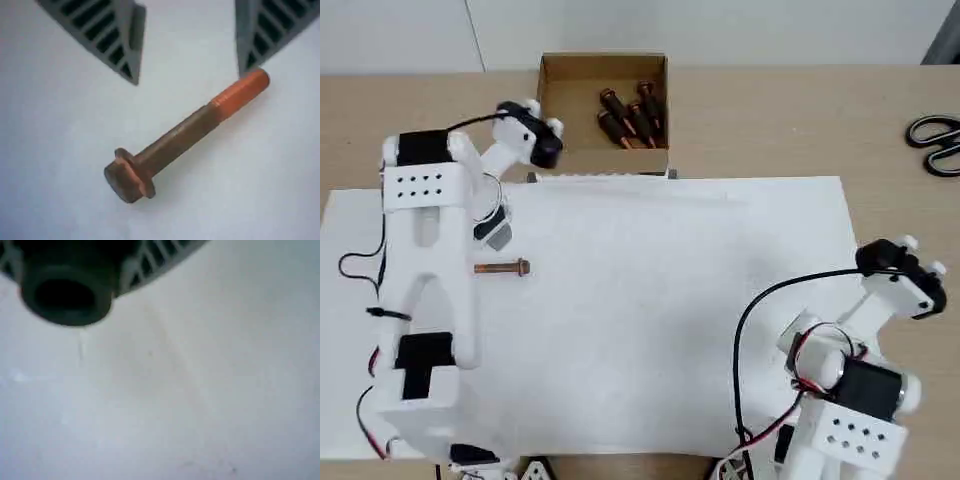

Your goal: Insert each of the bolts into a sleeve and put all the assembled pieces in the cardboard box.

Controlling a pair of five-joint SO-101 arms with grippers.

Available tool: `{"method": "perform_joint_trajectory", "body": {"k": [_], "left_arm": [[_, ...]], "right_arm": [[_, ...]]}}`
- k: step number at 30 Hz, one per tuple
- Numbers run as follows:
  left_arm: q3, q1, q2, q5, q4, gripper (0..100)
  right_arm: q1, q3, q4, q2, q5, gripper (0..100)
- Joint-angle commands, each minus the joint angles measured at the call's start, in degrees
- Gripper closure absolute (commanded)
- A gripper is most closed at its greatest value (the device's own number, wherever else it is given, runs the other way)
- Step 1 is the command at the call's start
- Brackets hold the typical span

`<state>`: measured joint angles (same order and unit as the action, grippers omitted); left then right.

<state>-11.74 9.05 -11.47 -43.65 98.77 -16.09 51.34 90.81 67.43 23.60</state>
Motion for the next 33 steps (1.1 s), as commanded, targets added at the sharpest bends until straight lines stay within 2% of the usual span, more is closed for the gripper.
{"method": "perform_joint_trajectory", "body": {"k": [1,6,10,25,33], "left_arm": [[-1.6,0.1,-2.3,-9.1,1.2,88],[-1.6,1.4,-5.1,-22.9,1.6,88],[-1.7,3.0,-5.3,-30.1,1.7,88],[2.5,0.4,-9.7,-33.4,1.6,88],[-2.9,0.6,-16.4,-33.4,1.6,88]], "right_arm": [[-0.7,-0.3,-1.1,0.0,0.4,99.5],[-0.6,-0.2,-1.1,-0.3,0.4,99.5],[-0.5,-0.2,-1.1,-0.3,0.4,99.5],[-0.5,-0.2,-1.1,-0.3,0.4,99.5],[-0.5,-0.2,-1.1,-0.3,0.4,99.5]]}}
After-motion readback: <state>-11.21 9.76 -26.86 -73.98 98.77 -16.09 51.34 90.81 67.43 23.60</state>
